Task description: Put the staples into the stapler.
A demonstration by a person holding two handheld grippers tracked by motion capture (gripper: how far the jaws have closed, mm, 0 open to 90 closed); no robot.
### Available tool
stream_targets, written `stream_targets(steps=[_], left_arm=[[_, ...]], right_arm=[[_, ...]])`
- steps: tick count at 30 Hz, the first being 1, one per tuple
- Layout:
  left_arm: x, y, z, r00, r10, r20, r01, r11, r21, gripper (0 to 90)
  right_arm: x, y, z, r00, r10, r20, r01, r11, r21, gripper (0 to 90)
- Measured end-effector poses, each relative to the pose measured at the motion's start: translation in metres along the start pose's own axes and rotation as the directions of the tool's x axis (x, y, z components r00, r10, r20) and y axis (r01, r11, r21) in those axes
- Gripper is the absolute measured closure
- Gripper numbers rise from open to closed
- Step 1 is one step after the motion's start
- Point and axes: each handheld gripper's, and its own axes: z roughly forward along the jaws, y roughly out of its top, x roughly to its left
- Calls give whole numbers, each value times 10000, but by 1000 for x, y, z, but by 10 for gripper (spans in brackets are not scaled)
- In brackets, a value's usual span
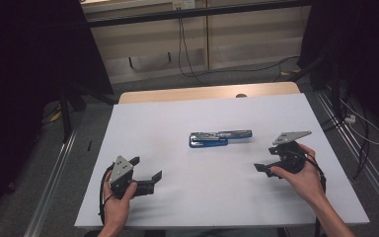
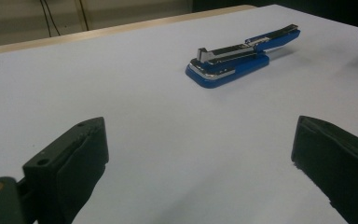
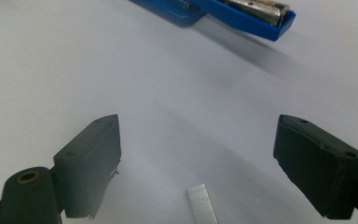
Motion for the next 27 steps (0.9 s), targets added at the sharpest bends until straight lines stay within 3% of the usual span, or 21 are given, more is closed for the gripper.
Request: stream_targets(steps=[6,11,18,24,27], left_arm=[[5,0,-2,9998,-142,-166,141,9999,-91,38],[3,0,-2,9999,-137,-71,137,9999,-29,38],[2,-1,1,10000,68,22,-68,9999,109,38],[4,-2,3,10000,-87,13,87,9998,205,37],[4,-2,3,9999,-122,7,122,9997,230,38]], right_arm=[[-4,-5,0,9992,120,-378,-101,9987,505,222],[-5,-3,-1,9999,-102,-100,112,9950,994,248],[-9,-5,-5,9996,-243,-141,261,9891,1450,291],[-8,-5,-2,9985,-438,-329,497,9773,2061,365],[-6,-4,0,9962,-832,-248,867,9661,2431,454]])
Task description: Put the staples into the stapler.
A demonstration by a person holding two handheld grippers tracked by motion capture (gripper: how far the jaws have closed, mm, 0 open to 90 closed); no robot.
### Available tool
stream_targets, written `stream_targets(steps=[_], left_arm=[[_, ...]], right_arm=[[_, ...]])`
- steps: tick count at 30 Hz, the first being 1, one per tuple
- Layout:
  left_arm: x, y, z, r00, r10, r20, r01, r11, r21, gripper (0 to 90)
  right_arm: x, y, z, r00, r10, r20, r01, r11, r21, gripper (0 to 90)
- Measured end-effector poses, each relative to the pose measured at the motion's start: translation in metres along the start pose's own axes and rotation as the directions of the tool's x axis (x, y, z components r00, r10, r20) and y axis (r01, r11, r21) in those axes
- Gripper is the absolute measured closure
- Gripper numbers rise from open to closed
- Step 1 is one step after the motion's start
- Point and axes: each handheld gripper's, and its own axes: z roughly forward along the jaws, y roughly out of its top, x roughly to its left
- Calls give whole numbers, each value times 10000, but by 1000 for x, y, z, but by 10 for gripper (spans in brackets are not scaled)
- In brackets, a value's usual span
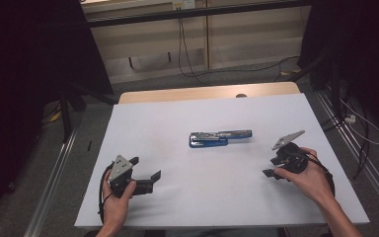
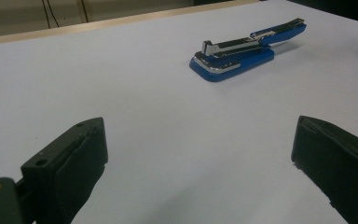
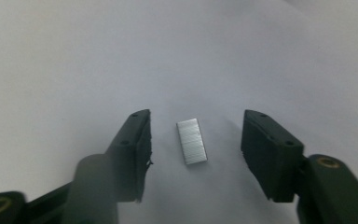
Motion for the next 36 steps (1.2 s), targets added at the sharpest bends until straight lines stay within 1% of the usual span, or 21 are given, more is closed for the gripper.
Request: stream_targets(steps=[1,4,6,9,11,12,16,23,28,31,36], left_arm=[[0,0,0,10000,-4,-20,4,10000,-3,37],[1,1,-1,9999,-153,-43,153,9997,-167,38],[2,0,-2,9998,-172,-114,170,9997,-179,38],[2,0,-2,9997,-205,-94,204,9997,-154,38],[2,0,-2,9998,-167,-96,165,9997,-174,38],[1,0,-1,9998,-202,-16,201,9997,-159,38],[1,0,-1,9999,-166,-6,166,9997,-158,38],[2,0,-2,9999,-134,-25,133,9997,-186,38],[1,0,-2,9999,-125,6,125,9998,-173,38],[1,0,-1,9999,-135,27,135,9998,-175,38],[2,-1,1,9999,-55,147,55,10000,12,38]], right_arm=[[0,0,1,10000,-16,-58,17,10000,79,471],[0,1,2,9999,-134,-21,135,9997,220,510],[0,1,2,9998,-154,-98,157,9995,267,554],[-1,0,3,9997,-139,-192,145,9994,315,611],[-2,0,4,9997,-181,-143,187,9990,417,636],[-2,-1,4,9997,-170,-154,177,9989,425,648],[-2,-1,4,9998,-209,-69,212,9988,451,682],[1,1,5,9983,-583,94,576,9963,640,712],[3,1,5,9978,-670,-10,669,9957,639,766],[3,1,5,9981,-614,-57,617,9961,636,782],[2,1,5,9987,-490,-100,495,9969,616,787]])
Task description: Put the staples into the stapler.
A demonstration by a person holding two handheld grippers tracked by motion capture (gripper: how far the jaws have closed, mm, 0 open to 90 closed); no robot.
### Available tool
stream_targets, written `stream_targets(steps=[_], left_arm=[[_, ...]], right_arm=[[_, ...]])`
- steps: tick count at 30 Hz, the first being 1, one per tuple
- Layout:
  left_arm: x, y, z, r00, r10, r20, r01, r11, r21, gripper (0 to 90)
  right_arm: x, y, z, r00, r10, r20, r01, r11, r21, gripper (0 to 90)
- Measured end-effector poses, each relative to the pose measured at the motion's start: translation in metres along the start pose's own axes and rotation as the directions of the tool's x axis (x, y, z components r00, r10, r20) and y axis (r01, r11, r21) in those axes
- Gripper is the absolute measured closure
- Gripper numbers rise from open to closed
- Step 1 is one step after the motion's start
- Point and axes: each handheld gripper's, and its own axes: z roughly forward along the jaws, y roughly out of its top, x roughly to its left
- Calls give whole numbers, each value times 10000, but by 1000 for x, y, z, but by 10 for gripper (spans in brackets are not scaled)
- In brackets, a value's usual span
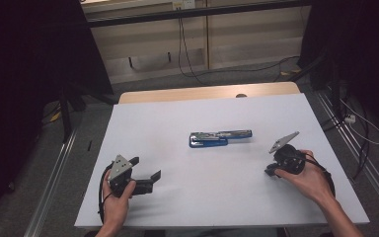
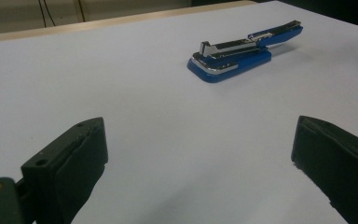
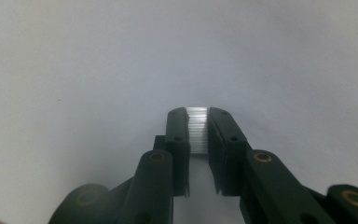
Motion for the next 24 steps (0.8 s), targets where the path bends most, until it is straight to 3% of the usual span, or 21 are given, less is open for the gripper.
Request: stream_targets(steps=[5,8,16,24], left_arm=[[0,0,-1,10000,2,-47,-2,10000,-52,38],[0,1,-1,10000,-5,-4,5,10000,-28,38],[0,0,0,9999,-108,6,108,9999,-63,38],[1,0,-1,9999,-137,-21,137,9998,-120,38]], right_arm=[[0,0,0,9999,87,59,-87,9999,-71,788],[-2,-1,-1,9994,235,-259,-243,9993,-286,788],[-4,-2,-4,9980,446,-449,-479,9961,-743,788],[-6,-2,-10,9988,494,-62,-498,9877,-1481,788]])
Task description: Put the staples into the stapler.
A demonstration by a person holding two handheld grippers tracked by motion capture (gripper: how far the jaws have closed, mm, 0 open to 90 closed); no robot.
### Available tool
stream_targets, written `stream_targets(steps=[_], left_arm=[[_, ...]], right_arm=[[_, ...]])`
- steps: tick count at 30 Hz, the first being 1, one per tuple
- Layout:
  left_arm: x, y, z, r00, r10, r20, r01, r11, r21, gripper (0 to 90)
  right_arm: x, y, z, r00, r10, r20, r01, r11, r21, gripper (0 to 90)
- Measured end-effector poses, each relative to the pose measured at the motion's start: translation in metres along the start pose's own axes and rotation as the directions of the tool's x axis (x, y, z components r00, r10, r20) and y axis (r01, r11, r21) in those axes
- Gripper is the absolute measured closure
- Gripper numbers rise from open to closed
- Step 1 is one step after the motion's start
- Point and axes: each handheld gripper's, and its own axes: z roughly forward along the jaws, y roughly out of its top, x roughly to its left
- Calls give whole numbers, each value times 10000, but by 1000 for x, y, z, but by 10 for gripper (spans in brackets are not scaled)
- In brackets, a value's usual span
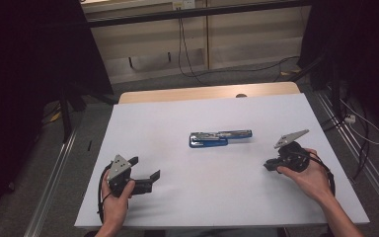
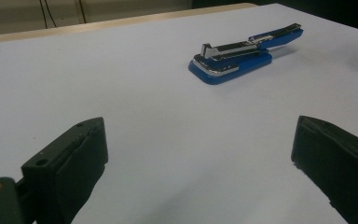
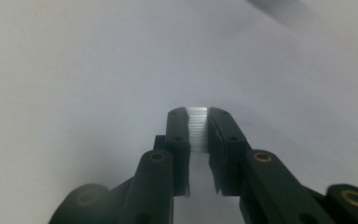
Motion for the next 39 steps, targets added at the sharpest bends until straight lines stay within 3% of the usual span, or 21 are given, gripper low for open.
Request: stream_targets(steps=[9,19,36,39], left_arm=[[0,0,0,10000,-14,-31,14,10000,7,39],[0,-1,1,10000,-16,-96,17,10000,38,38],[-2,0,5,9998,175,-86,-173,9997,151,38],[-1,0,4,9999,153,-80,-152,9998,126,38]], right_arm=[[-1,2,-4,9999,149,27,-148,9982,-586,789],[3,8,-7,9997,-89,223,113,9940,-1088,788],[7,32,-17,9992,-409,-27,392,9727,-2286,789],[7,42,-19,9983,-554,177,581,9699,-2366,788]])
